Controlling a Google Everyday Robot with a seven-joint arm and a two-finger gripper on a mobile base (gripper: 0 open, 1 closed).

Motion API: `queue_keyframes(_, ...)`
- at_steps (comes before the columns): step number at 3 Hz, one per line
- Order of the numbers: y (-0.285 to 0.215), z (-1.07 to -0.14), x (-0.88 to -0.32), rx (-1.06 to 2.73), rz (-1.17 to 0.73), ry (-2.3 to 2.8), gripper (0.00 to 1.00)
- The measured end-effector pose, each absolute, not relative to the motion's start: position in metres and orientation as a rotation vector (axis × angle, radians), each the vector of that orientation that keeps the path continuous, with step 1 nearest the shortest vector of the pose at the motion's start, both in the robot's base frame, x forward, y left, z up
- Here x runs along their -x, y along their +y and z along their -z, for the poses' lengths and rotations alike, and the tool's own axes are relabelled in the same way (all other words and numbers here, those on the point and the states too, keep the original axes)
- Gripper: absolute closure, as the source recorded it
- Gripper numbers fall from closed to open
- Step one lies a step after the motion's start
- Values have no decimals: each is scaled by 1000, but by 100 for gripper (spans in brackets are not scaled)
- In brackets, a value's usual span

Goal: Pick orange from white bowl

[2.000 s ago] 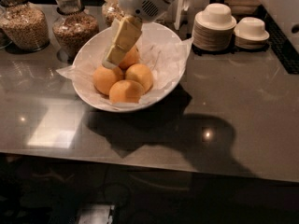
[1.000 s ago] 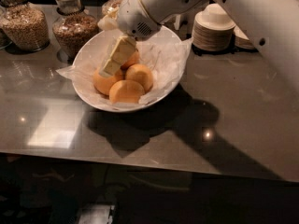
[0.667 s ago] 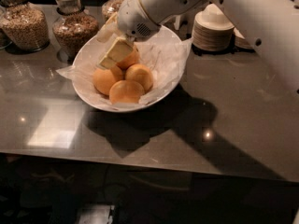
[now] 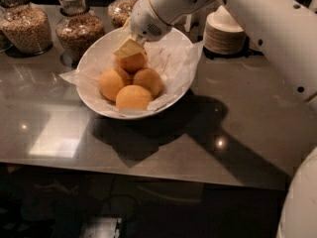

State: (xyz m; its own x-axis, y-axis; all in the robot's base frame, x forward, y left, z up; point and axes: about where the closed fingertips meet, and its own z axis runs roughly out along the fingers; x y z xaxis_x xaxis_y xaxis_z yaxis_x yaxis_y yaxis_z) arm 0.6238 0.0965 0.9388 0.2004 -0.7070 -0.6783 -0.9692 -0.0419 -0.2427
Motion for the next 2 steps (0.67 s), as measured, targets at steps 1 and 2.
queue_keyframes(1,87,-930,-645,1777,-459,1625,53)
queue_keyframes(2,85,-931,-646,1770,-450,1629,30)
